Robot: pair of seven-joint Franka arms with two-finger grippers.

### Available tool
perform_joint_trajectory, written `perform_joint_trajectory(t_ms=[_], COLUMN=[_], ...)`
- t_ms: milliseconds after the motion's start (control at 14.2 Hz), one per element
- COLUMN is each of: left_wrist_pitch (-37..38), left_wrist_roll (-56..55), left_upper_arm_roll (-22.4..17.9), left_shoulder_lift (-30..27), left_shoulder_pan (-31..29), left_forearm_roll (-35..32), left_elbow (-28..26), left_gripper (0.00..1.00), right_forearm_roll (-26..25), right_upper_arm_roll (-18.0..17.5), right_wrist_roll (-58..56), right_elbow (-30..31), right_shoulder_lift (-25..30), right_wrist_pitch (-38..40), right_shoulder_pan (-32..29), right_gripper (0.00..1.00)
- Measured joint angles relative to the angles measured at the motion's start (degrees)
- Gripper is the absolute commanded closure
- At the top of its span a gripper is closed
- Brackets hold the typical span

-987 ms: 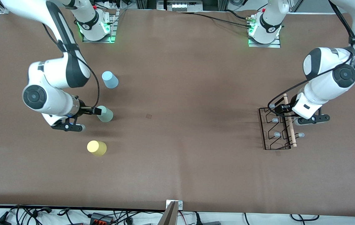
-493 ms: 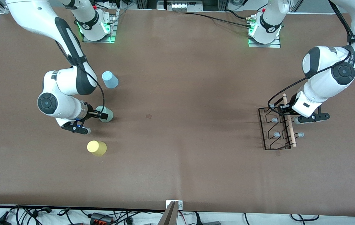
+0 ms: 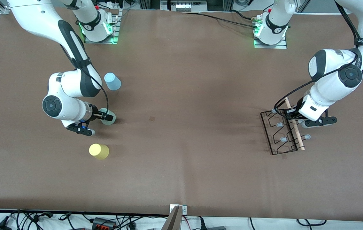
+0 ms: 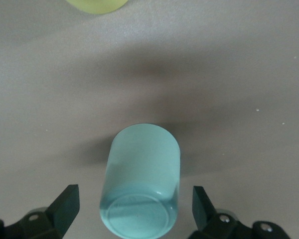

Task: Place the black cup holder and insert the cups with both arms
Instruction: 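Carry the rack with the left gripper while the right gripper lifts the cup, then set the rack down and withdraw the left gripper while the right gripper carries the cup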

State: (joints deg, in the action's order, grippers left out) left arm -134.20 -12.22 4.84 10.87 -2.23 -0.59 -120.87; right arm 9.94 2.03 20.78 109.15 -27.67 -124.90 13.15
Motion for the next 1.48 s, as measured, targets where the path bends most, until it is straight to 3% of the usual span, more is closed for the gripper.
perform_joint_trajectory(t_ms=[211,352,493,705,987,1198,1480], left_wrist_pitch=[2.6,7.7,13.6,16.5,16.3,16.2,12.5], left_wrist_roll=[-0.3,-2.9,-9.2,-16.3,-25.9,-28.3,-30.1], left_upper_arm_roll=[3.7,7.7,11.5,13.7,14.0,14.0,14.0], left_shoulder_lift=[0.1,0.4,1.4,5.1,13.3,18.3,22.6], left_shoulder_pan=[0.4,1.2,3.1,9.6,19.3,22.6,25.9], left_forearm_roll=[0.0,0.2,0.3,0.4,0.4,0.4,0.4], left_elbow=[1.7,5.7,11.7,19.0,26.7,32.9,36.5], left_gripper=[0.99,0.99,0.99,0.99,0.99,0.99,0.97], right_forearm_roll=[0.0,0.0,0.0,0.0,0.0,0.0,0.0], right_upper_arm_roll=[-0.3,-0.3,-0.3,-0.3,0.3,0.5,0.5], right_wrist_roll=[0.0,0.0,0.0,0.0,-0.1,-0.1,-0.3], right_elbow=[0.0,0.1,0.1,-1.3,-10.0,-17.1,-18.7], right_shoulder_lift=[-0.5,-0.7,-0.7,-0.4,1.1,2.2,1.9], right_wrist_pitch=[0.0,0.0,0.0,0.7,11.8,19.4,20.7], right_shoulder_pan=[0.4,0.5,0.4,0.4,-0.4,-2.2,-3.7], right_gripper=[0.0,0.39,0.7,0.73,0.73,0.73,0.73])
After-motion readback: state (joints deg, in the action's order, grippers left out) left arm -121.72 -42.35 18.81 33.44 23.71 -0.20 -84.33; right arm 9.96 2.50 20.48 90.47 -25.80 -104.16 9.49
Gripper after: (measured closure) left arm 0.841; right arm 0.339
